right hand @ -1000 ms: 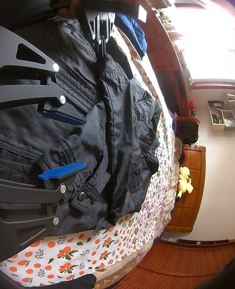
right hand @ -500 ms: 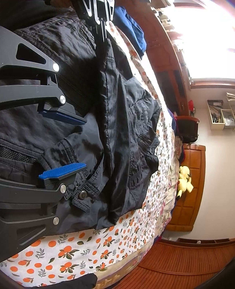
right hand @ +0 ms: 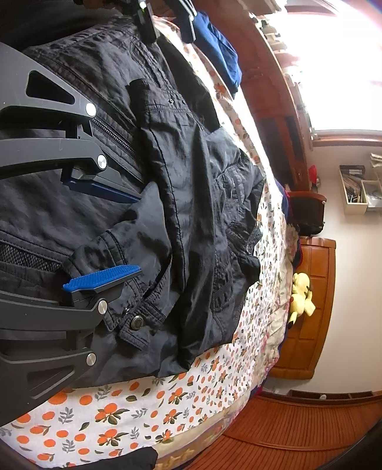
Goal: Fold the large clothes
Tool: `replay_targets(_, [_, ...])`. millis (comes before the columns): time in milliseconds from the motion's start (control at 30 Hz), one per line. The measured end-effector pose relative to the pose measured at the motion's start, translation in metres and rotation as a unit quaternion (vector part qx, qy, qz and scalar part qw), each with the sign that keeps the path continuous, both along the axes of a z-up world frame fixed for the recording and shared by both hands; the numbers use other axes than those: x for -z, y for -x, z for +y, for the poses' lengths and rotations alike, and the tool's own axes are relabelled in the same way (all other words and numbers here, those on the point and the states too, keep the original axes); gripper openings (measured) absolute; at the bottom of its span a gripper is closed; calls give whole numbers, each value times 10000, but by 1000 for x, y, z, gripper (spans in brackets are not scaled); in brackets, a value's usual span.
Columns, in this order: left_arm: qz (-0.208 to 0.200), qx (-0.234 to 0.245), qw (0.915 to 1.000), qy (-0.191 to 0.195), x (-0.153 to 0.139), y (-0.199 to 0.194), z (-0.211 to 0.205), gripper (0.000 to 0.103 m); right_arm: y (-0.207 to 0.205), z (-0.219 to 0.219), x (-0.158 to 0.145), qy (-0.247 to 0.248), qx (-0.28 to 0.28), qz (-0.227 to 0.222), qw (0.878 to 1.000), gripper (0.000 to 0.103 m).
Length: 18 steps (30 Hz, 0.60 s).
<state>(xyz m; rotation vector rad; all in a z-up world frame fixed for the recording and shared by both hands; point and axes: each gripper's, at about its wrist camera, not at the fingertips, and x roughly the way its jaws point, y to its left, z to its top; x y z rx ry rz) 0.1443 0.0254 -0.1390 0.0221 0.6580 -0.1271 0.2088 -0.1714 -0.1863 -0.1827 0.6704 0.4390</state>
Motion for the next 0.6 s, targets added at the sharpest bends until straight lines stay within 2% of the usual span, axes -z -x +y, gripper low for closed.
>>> replay_targets(267, [0, -319, 9995, 37, -1, 7, 29, 101, -4, 4, 6, 52, 11, 48, 10000, 43])
replay_targets(333, [-15, -384, 9993, 32, -1, 9, 36, 101, -4, 3, 5, 0, 46, 41, 10000, 49])
replay_targets(433, [-49, -496, 9988, 1, -1, 14, 48, 101, -1, -3, -1, -178, 128, -3, 9998, 65])
replay_targets(500, [-62, -542, 9985, 12, 0, 16, 55, 101, 3, -7, -9, -254, 163, -97, 9995, 81])
replay_targets(600, [-49, -615, 9981, 11, 2, 22, 67, 101, 10, -12, -21, -164, 233, -259, 9993, 83])
